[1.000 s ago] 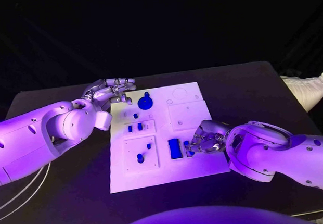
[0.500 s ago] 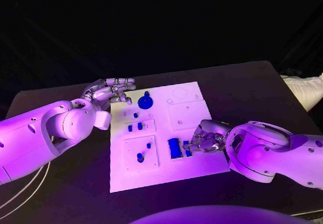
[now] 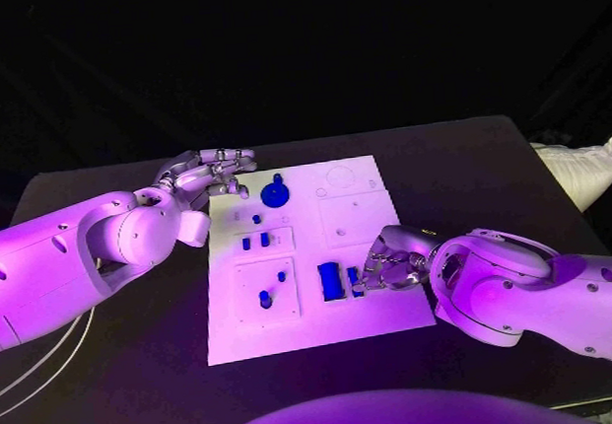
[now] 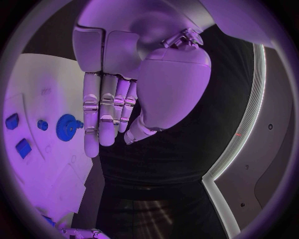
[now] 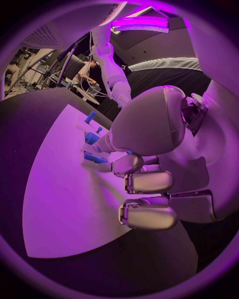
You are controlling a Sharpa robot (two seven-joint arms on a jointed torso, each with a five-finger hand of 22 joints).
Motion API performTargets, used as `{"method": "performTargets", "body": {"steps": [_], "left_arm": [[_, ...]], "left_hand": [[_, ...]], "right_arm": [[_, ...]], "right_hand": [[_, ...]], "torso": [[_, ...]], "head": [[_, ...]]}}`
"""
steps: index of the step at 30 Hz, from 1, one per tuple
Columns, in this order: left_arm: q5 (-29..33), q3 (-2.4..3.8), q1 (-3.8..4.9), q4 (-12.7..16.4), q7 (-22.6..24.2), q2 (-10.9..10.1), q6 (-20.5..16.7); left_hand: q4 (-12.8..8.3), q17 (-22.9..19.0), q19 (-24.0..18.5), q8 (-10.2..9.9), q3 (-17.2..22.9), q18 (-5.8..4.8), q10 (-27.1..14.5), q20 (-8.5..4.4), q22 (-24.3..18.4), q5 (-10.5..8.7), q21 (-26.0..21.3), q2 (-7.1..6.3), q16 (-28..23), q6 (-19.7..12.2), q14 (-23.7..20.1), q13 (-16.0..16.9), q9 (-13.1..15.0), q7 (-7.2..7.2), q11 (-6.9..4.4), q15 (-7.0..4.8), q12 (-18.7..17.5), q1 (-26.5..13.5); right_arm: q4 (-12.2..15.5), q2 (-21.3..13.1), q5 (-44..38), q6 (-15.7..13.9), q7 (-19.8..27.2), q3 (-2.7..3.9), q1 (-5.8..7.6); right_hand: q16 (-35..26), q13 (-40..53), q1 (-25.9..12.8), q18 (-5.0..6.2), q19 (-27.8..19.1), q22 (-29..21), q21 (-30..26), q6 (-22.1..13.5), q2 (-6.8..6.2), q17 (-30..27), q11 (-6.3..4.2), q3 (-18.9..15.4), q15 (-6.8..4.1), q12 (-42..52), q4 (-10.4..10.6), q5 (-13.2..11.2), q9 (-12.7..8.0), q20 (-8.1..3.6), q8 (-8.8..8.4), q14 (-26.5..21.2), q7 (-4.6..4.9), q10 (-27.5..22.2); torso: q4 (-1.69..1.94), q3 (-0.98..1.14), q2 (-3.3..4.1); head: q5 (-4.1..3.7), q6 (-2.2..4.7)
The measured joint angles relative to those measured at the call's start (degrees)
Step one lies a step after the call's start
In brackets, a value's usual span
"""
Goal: Assemble the parts on the task board
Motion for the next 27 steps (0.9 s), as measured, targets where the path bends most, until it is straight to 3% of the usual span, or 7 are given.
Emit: {"method": "performTargets", "body": {"steps": [10, 14, 16, 23, 27], "left_arm": [[0.0, 0.0, 0.0, 0.0, 0.0, 0.0, 0.0], [0.0, 0.0, 0.0, 0.0, 0.0, -0.1, 0.0], [0.0, 0.0, -0.01, 0.0, 0.0, -0.1, 0.0], [0.0, -0.12, -0.26, -0.4, 0.0, -0.1, 0.0], [0.0, -0.22, -0.94, -0.6, 0.1, 0.0, -0.1]], "left_hand": [[0.0, 0.0, 0.0, 0.0, 0.0, 0.0, 0.0, 0.0, 0.0, 0.0, 0.0, 0.0, 0.0, 0.0, 0.0, 0.0, 0.0, 0.0, 0.0, 0.0, 0.0, 0.0], [0.0, 0.0, 0.0, 0.0, 0.0, 0.0, 0.0, 0.0, 0.0, 0.0, 0.0, 0.0, 0.0, 0.0, 0.0, 0.0, 0.0, 0.0, 0.0, 0.0, 0.0, 0.0], [0.0, 0.0, 0.0, 0.0, 0.0, 0.0, 0.0, 0.0, 0.0, 0.0, 0.0, 0.0, 0.0, 0.0, 0.0, 0.0, 0.0, 0.0, 0.0, 0.0, 0.0, 0.0], [0.0, -0.1, 0.0, 0.0, 0.0, 0.0, -0.2, 0.0, 0.0, 0.0, 0.0, 0.0, 0.0, 0.0, 0.0, 0.0, 0.0, 0.0, -0.21, 0.0, 0.0, 0.0], [0.0, -0.1, 0.0, 0.3, 0.0, 0.0, -0.2, 0.0, 0.0, 0.0, 0.0, 0.0, 0.0, 0.0, -0.2, 0.0, 0.0, 0.0, -0.21, -0.2, 0.2, 0.0]], "right_arm": [[-1.1, 0.2, -1.4, -0.2, 0.0, 0.0, 0.0], [-0.9, 0.0, -1.1, -0.7, 0.4, 0.05, 0.01], [-0.8, -0.3, 0.2, -1.0, 0.8, 0.13, 0.15], [-2.0, -1.5, 10.0, -2.1, 5.1, 0.39, 2.89], [-4.6, -1.6, 17.2, -2.8, 10.6, 0.44, 4.43]], "right_hand": [[0.0, 0.1, 1.2, 0.0, 0.0, 0.0, 0.0, -0.1, 1.08, 0.0, 0.04, 0.1, 0.01, -0.1, -0.1, -0.2, 0.1, 0.0, 0.0, 0.0, -0.09, -0.4], [-0.4, -0.2, 0.1, 0.0, 0.0, 0.0, 0.0, -1.3, 2.04, 0.0, 0.11, -0.9, 0.01, -0.6, 0.9, 2.3, 0.1, 0.0, 0.0, 0.0, 0.44, -0.5], [-0.7, -0.7, -0.7, 0.0, 0.0, -0.3, -0.2, -1.3, 1.48, 0.0, 0.31, -1.5, 0.0, -0.9, 1.5, 3.4, 0.1, 0.0, -0.3, 0.0, 0.51, -0.7], [-2.1, -1.7, -1.5, -0.01, -1.2, -2.6, -1.7, -2.8, 1.13, 0.0, 0.92, -2.5, 0.0, -2.9, 1.7, 5.4, 0.0, 0.32, -1.17, 0.0, 1.13, -2.0], [-6.6, -7.0, 2.2, 0.08, -4.7, -9.4, -5.6, -4.6, 2.43, -2.1, 1.55, -1.5, 0.52, -10.7, -0.3, 5.9, -0.2, 0.6, -2.22, 0.1, 1.86, -6.1]], "torso": [[0.05, -0.08, -0.03], [0.03, -0.07, -0.04], [0.02, -0.07, -0.07], [0.14, -0.1, -0.41], [0.19, -0.27, -1.02]], "head": [[0.05, 0.16], [0.16, 0.26], [0.2, 0.37], [0.1, 1.03], [0.01, 1.47]]}}
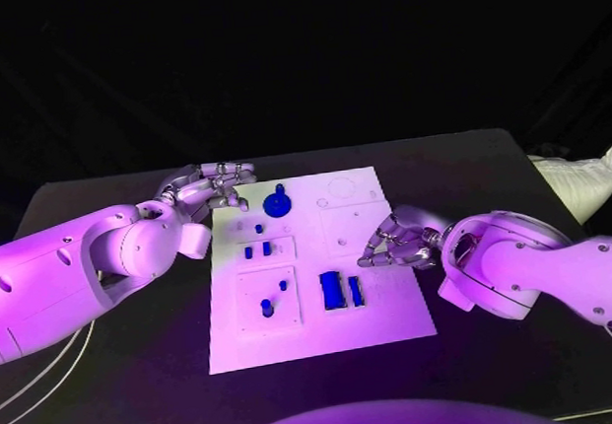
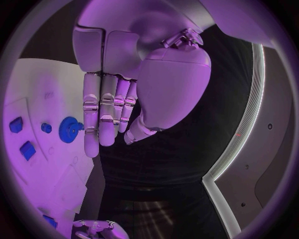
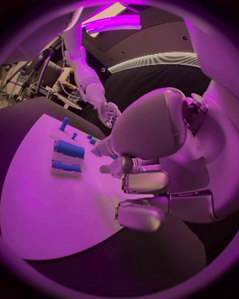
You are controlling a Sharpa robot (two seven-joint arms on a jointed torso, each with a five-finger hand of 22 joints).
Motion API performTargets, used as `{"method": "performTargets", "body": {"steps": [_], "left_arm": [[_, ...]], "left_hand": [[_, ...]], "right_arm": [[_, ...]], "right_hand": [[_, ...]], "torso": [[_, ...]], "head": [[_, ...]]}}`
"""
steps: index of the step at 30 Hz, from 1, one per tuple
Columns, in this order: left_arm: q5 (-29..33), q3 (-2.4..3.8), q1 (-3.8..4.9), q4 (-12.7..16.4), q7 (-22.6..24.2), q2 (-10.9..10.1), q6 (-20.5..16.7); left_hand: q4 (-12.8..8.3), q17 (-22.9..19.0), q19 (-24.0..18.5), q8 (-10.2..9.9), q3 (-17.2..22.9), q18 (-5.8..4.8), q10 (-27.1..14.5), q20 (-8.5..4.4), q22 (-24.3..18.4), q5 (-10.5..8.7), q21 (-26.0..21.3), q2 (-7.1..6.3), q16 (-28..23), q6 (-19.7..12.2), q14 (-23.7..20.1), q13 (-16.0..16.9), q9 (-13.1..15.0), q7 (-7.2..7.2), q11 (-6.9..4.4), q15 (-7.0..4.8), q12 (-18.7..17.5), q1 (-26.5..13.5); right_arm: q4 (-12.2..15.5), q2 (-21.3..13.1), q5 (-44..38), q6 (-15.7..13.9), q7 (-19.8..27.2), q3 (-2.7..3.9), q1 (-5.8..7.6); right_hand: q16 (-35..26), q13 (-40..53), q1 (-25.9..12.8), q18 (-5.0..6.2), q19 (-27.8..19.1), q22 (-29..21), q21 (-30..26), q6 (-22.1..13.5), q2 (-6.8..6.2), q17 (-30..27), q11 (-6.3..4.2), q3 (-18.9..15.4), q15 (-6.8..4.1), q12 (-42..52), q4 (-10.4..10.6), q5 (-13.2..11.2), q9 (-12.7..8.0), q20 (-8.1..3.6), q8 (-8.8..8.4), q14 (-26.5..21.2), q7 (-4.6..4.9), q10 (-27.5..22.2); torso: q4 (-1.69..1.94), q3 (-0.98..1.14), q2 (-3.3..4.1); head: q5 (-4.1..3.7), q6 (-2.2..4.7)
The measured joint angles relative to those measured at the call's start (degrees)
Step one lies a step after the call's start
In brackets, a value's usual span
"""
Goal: Assemble the parts on the task board
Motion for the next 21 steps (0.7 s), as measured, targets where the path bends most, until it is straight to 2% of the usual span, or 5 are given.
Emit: {"method": "performTargets", "body": {"steps": [3, 7, 10, 15, 21], "left_arm": [[0.0, 0.0, -0.61, 0.0, 0.2, 0.0, -0.1], [0.2, -0.03, -1.62, 0.0, 1.2, -0.1, -0.8], [0.3, -0.05, -1.98, -0.2, 2.9, 0.1, -1.7], [0.8, -0.03, -2.33, -1.2, 6.5, 1.0, -3.9], [2.3, 0.01, -2.98, -3.3, 10.0, 3.2, -6.9]], "left_hand": [[0.0, -0.2, -0.7, 0.6, 0.0, 0.0, 0.0, 0.41, 0.0, 0.0, -0.2, 0.0, 0.0, 0.0, -1.0, 0.0, 0.0, 0.0, 0.0, 0.25, 0.6, 0.0], [-0.3, -0.5, -1.4, 1.7, 0.3, 0.0, 0.6, 0.27, -0.1, 0.0, -0.3, 0.0, 0.0, 0.2, -1.9, 0.0, 0.1, 0.13, -0.29, -0.05, 1.7, 0.0], [-0.4, -0.7, -1.6, 2.8, 0.4, 0.0, 2.3, 0.07, 0.0, 0.0, -0.3, 0.0, 0.0, 1.7, -2.1, 0.2, 0.4, 0.01, -0.66, -0.3, 2.8, 0.0], [-0.4, -1.3, -3.2, 3.8, 0.4, 0.61, 3.9, -0.24, 0.1, 0.0, -0.7, 0.24, 0.2, 3.4, -3.7, 0.5, 0.4, -0.91, -1.64, -0.75, 4.0, -0.2], [-0.4, -4.4, -9.7, 3.8, 0.4, 0.6, 3.6, 0.27, -1.3, 0.0, -4.3, 0.23, -5.4, 3.8, -9.7, -0.1, -0.3, -0.7, -1.28, 0.05, 4.2, -0.2]], "right_arm": [[-3.2, 0.7, 6.2, -0.8, 4.7, 0.0, 1.17], [-8.6, 2.7, 15.4, -2.1, 11.4, 0.01, 1.96], [-13.4, 5.0, 22.1, -2.5, 16.1, 0.05, 2.21], [-22.7, 9.8, 33.2, -2.3, 24.3, 0.41, 2.37], [-32.4, 14.9, 45.7, 0.9, 33.3, 1.03, 2.37]], "right_hand": [[-6.7, -8.0, 3.0, 1.84, -4.0, -8.4, -5.8, -1.2, 0.91, -6.7, 0.5, 1.2, 0.64, -11.1, -1.6, -0.6, 0.0, 0.45, -0.3, -0.4, 0.59, -5.0], [-23.3, -16.2, 6.4, 4.97, -12.5, -25.9, -19.0, -3.5, 1.64, -22.0, 1.6, 3.3, 1.66, -21.7, -3.8, -0.9, 0.0, 1.12, -1.0, -5.3, 1.69, -10.8], [-35.0, -20.1, 7.4, 4.96, -15.4, -31.0, -25.1, -6.5, 1.24, -31.2, 3.12, 5.1, 2.96, -25.6, -4.9, -1.4, -0.2, 2.25, -1.89, -9.9, 3.27, -13.6], [-46.4, -27.8, 7.8, 4.94, -17.9, -36.7, -33.9, -9.3, 0.81, -37.7, 5.08, 8.8, 5.07, -31.2, -6.3, -1.7, -1.0, 4.32, -1.9, -13.7, 5.09, -16.5], [-60.3, -41.6, 6.4, 4.88, -20.8, -42.6, -43.1, -7.4, -0.97, -46.5, 5.92, 15.6, 7.17, -39.6, -7.3, -2.1, -4.2, 5.79, -3.18, -16.6, 5.63, -14.4]], "torso": [[-0.01, -0.11, -0.48], [-0.01, -0.25, -1.2], [-0.03, -0.37, -1.69], [-0.23, -0.76, -2.85], [-0.38, -0.98, -3.97]], "head": [[0.23, 0.47], [0.49, 1.61], [0.63, 2.6], [0.91, 4.41], [0.98, 6.58]]}}
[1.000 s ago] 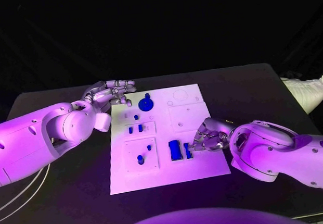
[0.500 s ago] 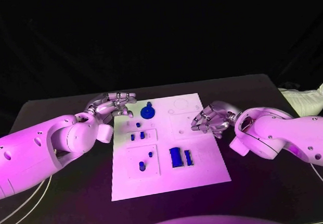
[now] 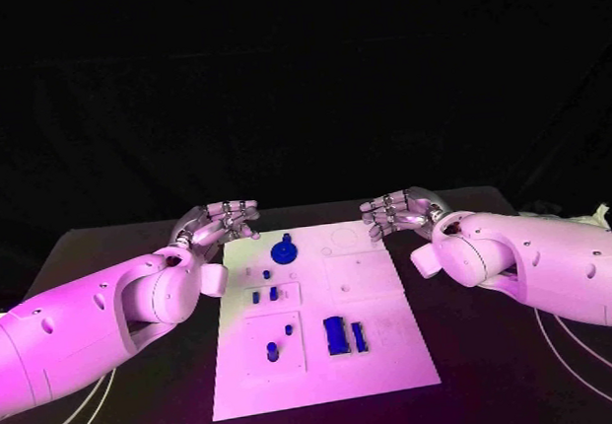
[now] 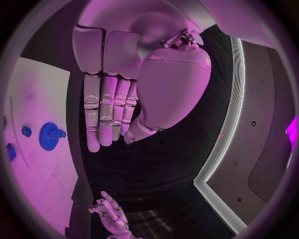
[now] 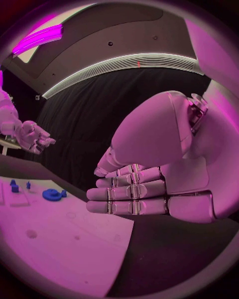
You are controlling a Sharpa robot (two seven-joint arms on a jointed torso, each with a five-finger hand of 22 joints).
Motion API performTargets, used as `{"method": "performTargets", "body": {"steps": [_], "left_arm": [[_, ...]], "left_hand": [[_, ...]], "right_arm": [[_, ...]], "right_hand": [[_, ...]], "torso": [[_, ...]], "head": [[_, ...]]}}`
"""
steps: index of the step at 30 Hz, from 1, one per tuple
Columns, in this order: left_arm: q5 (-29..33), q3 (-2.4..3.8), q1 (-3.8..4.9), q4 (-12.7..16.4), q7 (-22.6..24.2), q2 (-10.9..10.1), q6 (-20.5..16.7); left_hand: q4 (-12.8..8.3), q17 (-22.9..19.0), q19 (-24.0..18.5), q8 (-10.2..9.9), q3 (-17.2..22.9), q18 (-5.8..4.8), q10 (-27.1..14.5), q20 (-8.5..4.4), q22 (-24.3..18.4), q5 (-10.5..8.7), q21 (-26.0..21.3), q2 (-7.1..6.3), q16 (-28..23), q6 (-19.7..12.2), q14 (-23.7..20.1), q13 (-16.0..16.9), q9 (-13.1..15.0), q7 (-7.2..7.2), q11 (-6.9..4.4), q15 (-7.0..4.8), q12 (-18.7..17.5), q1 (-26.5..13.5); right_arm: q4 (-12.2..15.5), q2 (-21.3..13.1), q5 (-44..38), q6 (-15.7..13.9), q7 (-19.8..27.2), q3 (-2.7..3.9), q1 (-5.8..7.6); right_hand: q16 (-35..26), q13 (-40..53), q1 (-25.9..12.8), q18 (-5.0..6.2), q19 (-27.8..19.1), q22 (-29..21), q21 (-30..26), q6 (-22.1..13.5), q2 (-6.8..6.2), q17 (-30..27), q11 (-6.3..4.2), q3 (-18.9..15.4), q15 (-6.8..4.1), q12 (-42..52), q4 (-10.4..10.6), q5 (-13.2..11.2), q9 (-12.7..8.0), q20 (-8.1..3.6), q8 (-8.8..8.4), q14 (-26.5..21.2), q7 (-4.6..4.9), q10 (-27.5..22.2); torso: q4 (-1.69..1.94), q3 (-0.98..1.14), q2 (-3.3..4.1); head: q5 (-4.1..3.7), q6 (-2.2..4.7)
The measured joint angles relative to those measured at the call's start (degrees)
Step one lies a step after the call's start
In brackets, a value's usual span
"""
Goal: Assemble the parts on the task board
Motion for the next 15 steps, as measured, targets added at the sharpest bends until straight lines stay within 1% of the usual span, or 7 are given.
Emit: {"method": "performTargets", "body": {"steps": [3, 5, 9, 10, 13, 14, 15], "left_arm": [[0.8, -0.01, -0.25, -1.0, 1.1, 1.2, -1.2], [1.2, -0.01, -0.46, -1.6, 1.6, 1.8, -1.9], [1.9, 0.07, -1.13, -2.8, 2.3, 3.0, -3.4], [2.0, 0.05, -1.24, -2.9, 2.4, 3.2, -3.6], [2.0, 0.04, -1.22, -2.7, 2.3, 3.0, -3.7], [2.0, 0.04, -1.22, -2.6, 2.3, 2.9, -3.7], [2.0, 0.04, -1.26, -2.3, 2.3, 2.8, -3.9]], "left_hand": [[0.0, -3.6, -4.4, -0.2, 0.0, -0.01, -1.4, 0.89, -2.3, 0.0, -3.5, -0.17, -7.1, -0.3, -2.6, -0.9, -0.2, 0.33, 0.86, 1.28, -1.0, -0.6], [0.2, -6.5, -6.5, -0.5, 0.2, -0.01, -1.8, 1.6, -4.3, 0.0, -6.0, -0.16, -12.9, -0.7, -3.1, -1.7, -0.2, 0.72, 1.18, 1.95, -2.1, -0.6], [-0.2, -10.3, -7.2, -1.1, 0.7, -0.04, -0.3, 2.29, -7.3, 0.0, -8.5, -0.17, -21.8, 0.5, -0.8, -3.5, -0.2, 0.16, 1.05, 2.33, -4.8, -0.6], [-0.3, -11.1, -8.0, -1.8, 0.6, -0.05, -0.5, 2.36, -8.5, 0.0, -9.1, -0.3, -23.7, 0.3, -0.9, -4.0, -0.4, -0.08, 0.99, 2.11, -5.8, -1.6], [-0.9, -12.6, -13.3, -3.8, -2.0, -0.05, -6.3, 1.23, -12.9, -0.57, -10.9, 1.1, -27.3, -5.2, -6.6, -5.2, -1.7, -1.18, 0.14, 0.4, -8.3, -10.1], [-1.0, -13.0, -15.1, -4.4, -2.9, -0.51, -8.2, 0.87, -14.3, -0.79, -11.5, 1.57, -28.3, -7.0, -8.5, -5.6, -2.0, -1.58, -0.14, -0.03, -9.1, -12.8], [-1.2, -13.5, -16.7, -5.0, -3.7, -1.13, -10.0, 0.52, -15.6, -1.09, -12.0, 1.99, -29.3, -8.7, -10.3, -5.8, -2.3, -1.98, -0.41, -0.45, -9.8, -15.5]], "right_arm": [[-3.2, 1.8, 4.6, 2.1, 3.5, 0.15, -0.17], [-4.6, 2.6, 6.7, 3.3, 5.4, 0.19, -0.3], [-6.7, 3.6, 9.7, 5.2, 8.1, 0.28, -0.59], [-6.9, 3.8, 10.0, 5.3, 8.4, 0.29, -0.65], [-6.6, 3.6, 10.0, 5.2, 8.3, 0.28, -0.66], [-6.3, 3.5, 10.0, 5.0, 8.3, 0.28, -0.66], [-6.0, 3.3, 10.0, 4.8, 8.3, 0.29, -0.69]], "right_hand": [[-4.3, -4.6, -1.1, -0.02, -1.0, -2.2, -3.4, 0.6, -1.06, -3.4, 0.59, 2.2, 0.9, -2.3, -0.2, -1.5, -1.3, 0.97, -0.97, -0.9, -0.13, 1.0], [-6.1, -6.7, -1.7, -0.03, -1.3, -3.4, -5.2, 0.7, -1.63, -4.9, 0.78, 3.0, 1.03, -3.2, -0.3, -2.3, -2.0, 1.31, -1.51, -1.4, -0.06, 1.2], [-9.2, -11.4, -3.5, -0.03, 0.1, -6.3, -9.0, 0.7, -1.93, -8.5, 1.0, 4.6, 1.69, -5.0, -1.2, -3.0, -3.7, 2.2, -1.77, -0.8, -0.04, 2.2], [-9.8, -12.3, -4.9, -0.05, 0.1, -6.9, -9.9, 0.1, -1.84, -9.3, 0.91, 4.8, 1.41, -5.3, -1.4, -3.1, -4.2, 2.02, -2.08, -1.1, -0.1, 1.8], [-11.0, -13.6, -13.7, -0.05, -6.0, -8.5, -12.5, -5.9, -0.97, -11.2, 0.22, 3.0, -0.16, -6.3, -1.8, -4.2, -5.7, 0.92, -3.42, -8.2, -1.24, -4.9], [-11.7, -14.0, -16.4, -0.06, -7.9, -8.9, -13.3, -7.8, -0.7, -11.8, -0.02, 2.4, -0.59, -6.5, -1.9, -4.5, -6.1, 0.56, -3.77, -10.6, -1.61, -7.1], [-12.2, -14.3, -19.0, -0.62, -9.8, -9.4, -14.0, -9.5, -0.49, -12.4, -0.25, 1.8, -0.97, -6.8, -1.9, -4.9, -6.6, 0.22, -4.05, -12.8, -1.98, -9.1]], "torso": [[-0.01, 0.03, -0.54], [-0.05, 0.07, -0.82], [-0.03, 0.27, -1.27], [-0.03, 0.35, -1.36], [-0.03, 0.35, -1.36], [0.0, 0.35, -1.4], [0.04, 0.36, -1.45]], "head": [[0.5, 0.63], [0.81, 0.93], [1.3, 1.48], [1.4, 1.54], [1.39, 1.57], [1.36, 1.69], [1.36, 1.82]]}}
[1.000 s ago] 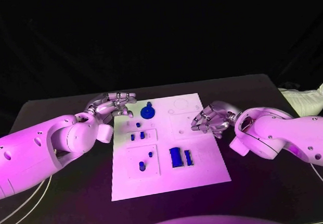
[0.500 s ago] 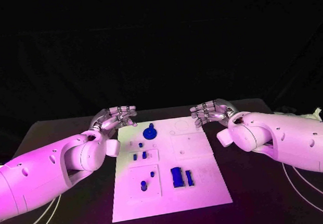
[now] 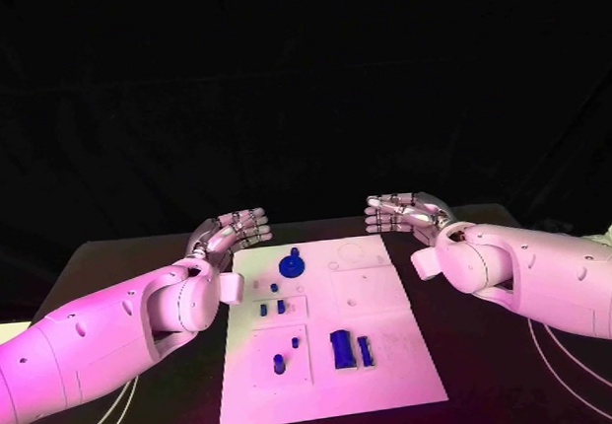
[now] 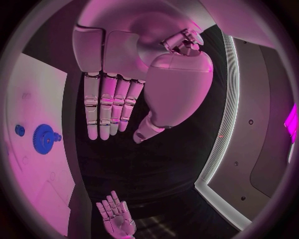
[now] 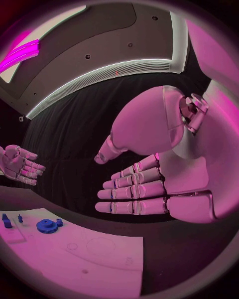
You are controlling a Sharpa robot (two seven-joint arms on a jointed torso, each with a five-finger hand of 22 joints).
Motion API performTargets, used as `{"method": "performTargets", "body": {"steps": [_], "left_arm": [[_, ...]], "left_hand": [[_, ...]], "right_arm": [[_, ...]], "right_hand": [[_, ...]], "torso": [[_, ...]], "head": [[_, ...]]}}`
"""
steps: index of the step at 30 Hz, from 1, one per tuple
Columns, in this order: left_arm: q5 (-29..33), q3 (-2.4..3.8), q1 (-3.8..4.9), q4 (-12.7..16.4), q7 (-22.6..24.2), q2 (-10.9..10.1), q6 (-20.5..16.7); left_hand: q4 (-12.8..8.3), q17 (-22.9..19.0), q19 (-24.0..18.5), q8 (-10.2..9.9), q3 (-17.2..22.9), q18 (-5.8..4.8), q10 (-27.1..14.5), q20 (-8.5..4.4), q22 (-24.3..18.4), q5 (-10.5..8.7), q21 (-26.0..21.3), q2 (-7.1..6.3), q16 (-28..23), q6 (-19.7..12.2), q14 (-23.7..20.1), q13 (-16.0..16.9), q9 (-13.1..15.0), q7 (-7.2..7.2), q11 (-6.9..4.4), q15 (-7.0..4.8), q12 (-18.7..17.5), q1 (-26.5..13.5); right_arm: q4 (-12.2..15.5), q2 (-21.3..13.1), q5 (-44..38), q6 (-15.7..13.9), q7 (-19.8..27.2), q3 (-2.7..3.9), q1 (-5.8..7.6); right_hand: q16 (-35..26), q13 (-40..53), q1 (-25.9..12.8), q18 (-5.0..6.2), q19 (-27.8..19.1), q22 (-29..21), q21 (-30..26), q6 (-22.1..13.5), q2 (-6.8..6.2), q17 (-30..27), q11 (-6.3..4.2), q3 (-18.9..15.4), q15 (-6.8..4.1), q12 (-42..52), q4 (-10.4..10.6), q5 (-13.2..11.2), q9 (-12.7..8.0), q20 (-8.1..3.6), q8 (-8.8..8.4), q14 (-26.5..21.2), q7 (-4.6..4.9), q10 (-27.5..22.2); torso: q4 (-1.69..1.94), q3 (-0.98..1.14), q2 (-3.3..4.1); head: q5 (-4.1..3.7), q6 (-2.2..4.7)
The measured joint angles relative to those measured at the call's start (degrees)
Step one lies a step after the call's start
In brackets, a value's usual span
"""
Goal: Assemble the parts on the task board
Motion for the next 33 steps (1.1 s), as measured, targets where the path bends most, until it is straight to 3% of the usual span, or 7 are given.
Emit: {"method": "performTargets", "body": {"steps": [7, 12, 16, 20, 23, 27, 33], "left_arm": [[-0.3, 0.42, -0.89, 4.4, 0.4, -0.9, -3.4], [-1.0, 0.79, -1.68, 8.5, 1.3, -1.8, -8.3], [-1.7, 1.02, -2.32, 11.6, 2.4, -2.5, -13.5], [-2.2, 1.13, -2.65, 13.2, 3.3, -2.8, -17.2], [-2.6, 1.17, -2.73, 13.7, 3.9, -2.9, -19.4], [-2.9, 1.18, -2.73, 13.7, 4.4, -2.9, -20.9], [-3.1, 1.18, -2.74, 13.8, 4.8, -2.9, -22.0]], "left_hand": [[-0.5, -2.7, -10.8, -3.8, -5.1, -1.24, -11.6, -2.34, -8.6, -3.55, -3.3, 1.67, -6.4, -10.9, -11.6, -1.1, -1.2, -2.39, -2.55, -1.95, -4.6, -16.9], [-0.6, -4.0, -15.8, -5.5, -7.5, -2.11, -17.0, -3.42, -12.6, -4.65, -4.8, 2.03, -9.3, -15.9, -16.9, -1.3, -1.4, -3.49, -4.65, -2.22, -6.7, -24.7], [-0.7, -5.1, -19.9, -7.0, -9.5, -3.02, -21.5, -5.74, -16.0, -5.12, -6.1, 2.22, -11.8, -20.0, -21.4, -1.4, -1.5, -5.82, -5.68, -2.4, -8.5, -31.3], [-0.7, -7.4, -23.2, -8.2, -11.1, -3.62, -25.0, -7.29, -18.6, -5.12, -7.1, 2.3, -13.7, -23.4, -24.9, -1.5, -1.5, -7.37, -6.16, -2.53, -9.9, -36.4], [-0.7, -8.6, -25.3, -8.9, -12.1, -5.69, -27.3, -7.96, -20.3, -5.39, -8.6, 2.34, -15.0, -25.6, -27.2, -1.5, -1.6, -8.08, -6.38, -2.52, -10.8, -39.8], [-0.7, -9.7, -28.0, -11.2, -13.4, -7.01, -30.2, -8.47, -22.4, -5.39, -10.7, 2.37, -16.5, -28.3, -30.0, -1.5, -1.6, -8.67, -6.55, -2.57, -11.9, -43.9], [-0.7, -10.3, -30.9, -13.4, -15.2, -7.64, -33.3, -8.84, -24.7, -5.39, -11.8, 2.39, -18.3, -31.2, -33.2, -1.5, -1.7, -9.08, -6.67, -2.55, -14.9, -48.5]], "right_arm": [[5.5, -1.3, 0.5, -3.7, 0.8, 0.41, -1.03], [11.1, -2.6, 1.4, -8.8, 2.6, 0.83, -1.99], [16.4, -3.9, 2.5, -14.9, 5.1, 1.14, -2.97], [19.5, -4.6, 3.4, -19.8, 7.1, 1.32, -3.53], [21.1, -5.0, 4.1, -23.1, 8.5, 1.43, -3.79], [21.8, -5.2, 4.8, -25.9, 9.7, 1.46, -3.93], [21.8, -5.2, 5.4, -27.8, 10.6, 1.47, -3.93]], "right_hand": [[-2.5, -2.1, -16.8, -1.7, -11.9, -2.7, -4.8, -11.5, 0.86, -3.6, -3.39, -3.7, -1.55, -2.8, -0.3, -2.0, -2.7, -2.15, -0.88, -14.1, -2.29, -13.1], [-2.9, -3.8, -24.6, -2.59, -17.5, -4.0, -7.0, -16.8, 1.05, -5.3, -4.77, -5.5, -1.88, -4.7, -0.4, -4.1, -4.0, -3.69, -1.21, -20.7, -3.46, -19.3], [-3.2, -6.0, -31.2, -3.48, -22.1, -5.1, -8.8, -21.2, 1.15, -6.7, -5.52, -7.0, -2.05, -5.5, -0.4, -5.9, -5.1, -5.95, -1.21, -26.2, -5.97, -24.5], [-3.2, -7.1, -36.2, -6.16, -25.7, -7.3, -10.3, -24.7, 1.19, -7.8, -5.74, -8.0, -2.12, -6.0, -0.4, -6.5, -7.3, -7.1, -1.21, -30.5, -7.29, -28.4], [-3.2, -7.5, -39.6, -7.13, -28.1, -8.6, -11.2, -27.0, 1.2, -8.6, -5.85, -8.8, -2.15, -6.1, -0.4, -6.8, -8.6, -7.61, -1.21, -33.3, -7.86, -31.1], [-3.2, -7.9, -43.7, -7.95, -31.1, -9.6, -12.4, -29.8, 1.23, -11.0, -5.98, -10.9, -2.19, -6.3, -0.4, -7.1, -9.6, -7.94, -1.21, -36.8, -8.32, -34.3], [-3.2, -8.0, -48.3, -7.96, -34.3, -10.2, -14.9, -32.9, 1.23, -12.8, -6.07, -13.0, -2.22, -6.3, -0.4, -7.3, -10.2, -8.21, -1.42, -40.6, -8.59, -37.8]], "torso": [[0.8, 0.53, -1.35], [1.33, 0.9, -2.24], [1.54, 1.04, -2.57], [1.62, 1.09, -2.7], [1.63, 1.12, -2.74], [1.64, 1.12, -2.76], [1.65, 1.13, -2.77]], "head": [[-0.04, 2.33], [-0.01, 3.54], [-0.01, 3.84], [0.0, 3.9], [0.0, 3.91], [0.0, 3.91], [0.0, 3.92]]}}
